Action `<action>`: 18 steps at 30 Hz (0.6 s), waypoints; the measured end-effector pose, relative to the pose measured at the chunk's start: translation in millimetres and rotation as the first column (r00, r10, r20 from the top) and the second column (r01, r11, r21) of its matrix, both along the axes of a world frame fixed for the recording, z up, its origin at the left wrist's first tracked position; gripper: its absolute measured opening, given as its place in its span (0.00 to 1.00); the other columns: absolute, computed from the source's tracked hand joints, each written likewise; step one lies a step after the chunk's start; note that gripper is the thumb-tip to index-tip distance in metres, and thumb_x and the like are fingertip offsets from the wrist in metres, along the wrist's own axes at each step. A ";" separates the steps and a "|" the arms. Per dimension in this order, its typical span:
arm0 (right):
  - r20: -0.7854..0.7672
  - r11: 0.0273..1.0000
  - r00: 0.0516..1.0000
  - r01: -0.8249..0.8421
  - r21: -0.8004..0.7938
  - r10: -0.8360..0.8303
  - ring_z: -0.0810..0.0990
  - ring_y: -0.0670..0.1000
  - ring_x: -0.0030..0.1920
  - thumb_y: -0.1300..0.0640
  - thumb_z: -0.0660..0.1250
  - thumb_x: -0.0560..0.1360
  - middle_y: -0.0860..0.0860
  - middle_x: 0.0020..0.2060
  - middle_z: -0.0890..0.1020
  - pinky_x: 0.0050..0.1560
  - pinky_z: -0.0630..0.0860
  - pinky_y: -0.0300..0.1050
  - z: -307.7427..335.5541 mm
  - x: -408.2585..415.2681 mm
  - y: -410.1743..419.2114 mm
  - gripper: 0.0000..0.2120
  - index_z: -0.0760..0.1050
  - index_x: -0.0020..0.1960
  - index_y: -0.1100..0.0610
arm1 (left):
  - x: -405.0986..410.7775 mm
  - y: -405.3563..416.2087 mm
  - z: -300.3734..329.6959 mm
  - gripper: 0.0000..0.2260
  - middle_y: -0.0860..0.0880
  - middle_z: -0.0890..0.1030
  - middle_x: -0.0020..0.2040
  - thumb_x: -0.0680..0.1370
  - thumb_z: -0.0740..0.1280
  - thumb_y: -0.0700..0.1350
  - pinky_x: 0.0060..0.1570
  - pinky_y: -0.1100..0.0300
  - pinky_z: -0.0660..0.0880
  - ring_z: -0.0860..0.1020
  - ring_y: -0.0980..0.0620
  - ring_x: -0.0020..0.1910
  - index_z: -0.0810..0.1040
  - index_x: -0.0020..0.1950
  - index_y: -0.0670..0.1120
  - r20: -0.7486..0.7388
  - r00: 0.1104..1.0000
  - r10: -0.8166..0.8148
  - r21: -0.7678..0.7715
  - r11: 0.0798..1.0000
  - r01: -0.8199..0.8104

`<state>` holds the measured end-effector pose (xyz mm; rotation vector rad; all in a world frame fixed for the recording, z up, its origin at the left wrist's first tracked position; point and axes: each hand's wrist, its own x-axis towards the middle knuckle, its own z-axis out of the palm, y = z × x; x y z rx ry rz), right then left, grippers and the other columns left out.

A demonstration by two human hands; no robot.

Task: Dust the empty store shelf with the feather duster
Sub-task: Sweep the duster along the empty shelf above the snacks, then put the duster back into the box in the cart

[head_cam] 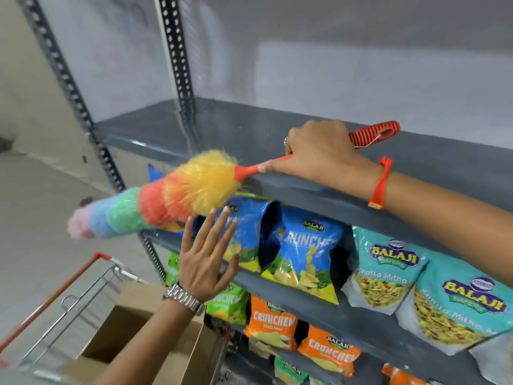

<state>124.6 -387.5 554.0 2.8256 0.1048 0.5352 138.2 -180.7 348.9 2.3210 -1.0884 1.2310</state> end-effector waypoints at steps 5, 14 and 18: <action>-0.086 0.982 0.985 -0.159 -0.101 0.151 0.82 0.59 0.48 0.28 0.60 0.68 0.59 0.44 0.83 0.28 0.52 0.40 -41.2 21.6 70.3 0.33 0.78 0.44 0.60 | -7.9 62.3 -44.7 0.25 0.43 0.62 0.73 0.78 0.54 0.53 0.72 0.41 0.49 0.60 0.44 0.73 0.63 0.72 0.41 -0.143 0.978 0.153 0.052 0.988 -0.147; -0.353 0.961 0.921 -0.229 -0.154 0.163 0.80 0.55 0.57 0.51 0.63 0.78 0.53 0.55 0.82 0.37 0.61 0.40 -157.5 62.0 195.8 0.12 0.78 0.56 0.55 | -30.3 159.2 -124.5 0.26 0.41 0.66 0.72 0.77 0.55 0.53 0.70 0.42 0.51 0.61 0.44 0.72 0.64 0.72 0.41 -0.442 0.793 0.419 0.174 0.908 -0.382; -0.510 0.963 0.852 -0.225 -0.147 0.122 0.79 0.54 0.60 0.56 0.62 0.78 0.53 0.58 0.81 0.47 0.68 0.43 -232.3 70.2 238.3 0.12 0.77 0.59 0.56 | -44.7 194.9 -170.4 0.26 0.40 0.68 0.70 0.76 0.56 0.53 0.68 0.40 0.54 0.63 0.44 0.71 0.66 0.71 0.40 -0.590 0.624 0.512 0.244 0.850 -0.467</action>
